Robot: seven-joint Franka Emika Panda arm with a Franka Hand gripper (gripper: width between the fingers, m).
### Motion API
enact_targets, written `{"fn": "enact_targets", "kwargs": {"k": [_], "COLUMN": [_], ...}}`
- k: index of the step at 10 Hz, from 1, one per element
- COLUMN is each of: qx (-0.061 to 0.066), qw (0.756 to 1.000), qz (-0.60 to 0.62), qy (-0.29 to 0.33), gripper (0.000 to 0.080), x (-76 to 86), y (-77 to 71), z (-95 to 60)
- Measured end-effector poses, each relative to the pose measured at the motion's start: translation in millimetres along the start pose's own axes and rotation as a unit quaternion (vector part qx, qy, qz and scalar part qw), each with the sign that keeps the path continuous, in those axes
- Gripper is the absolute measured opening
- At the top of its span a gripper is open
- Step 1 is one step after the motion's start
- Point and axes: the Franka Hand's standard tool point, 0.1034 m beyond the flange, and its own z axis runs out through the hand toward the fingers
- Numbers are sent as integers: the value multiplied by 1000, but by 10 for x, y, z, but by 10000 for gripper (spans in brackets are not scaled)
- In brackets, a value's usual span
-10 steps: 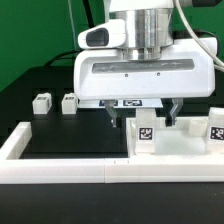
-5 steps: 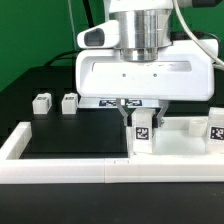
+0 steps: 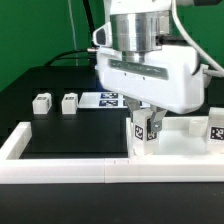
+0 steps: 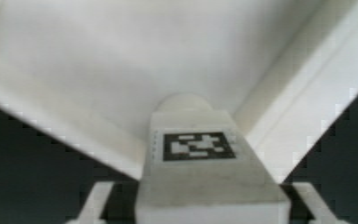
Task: Assemble square table
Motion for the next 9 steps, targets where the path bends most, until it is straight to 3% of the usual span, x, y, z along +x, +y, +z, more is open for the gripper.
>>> {"fn": "enact_targets", "kwargs": {"k": [3,4,5,6,7,9], "qx": [28,27,28,36,43,40], "qw": [990,990,995,999,995,981], "qz": [138,138,97,5,-82,-184], "qy": [-5,-5,0,24,40,50], "gripper": [298,298,468,468,613,638], "x": [43,29,35,46,28,27], "y": [24,18,15,-15,-28,-47], "z": [8,16,16,10,20,8]}}
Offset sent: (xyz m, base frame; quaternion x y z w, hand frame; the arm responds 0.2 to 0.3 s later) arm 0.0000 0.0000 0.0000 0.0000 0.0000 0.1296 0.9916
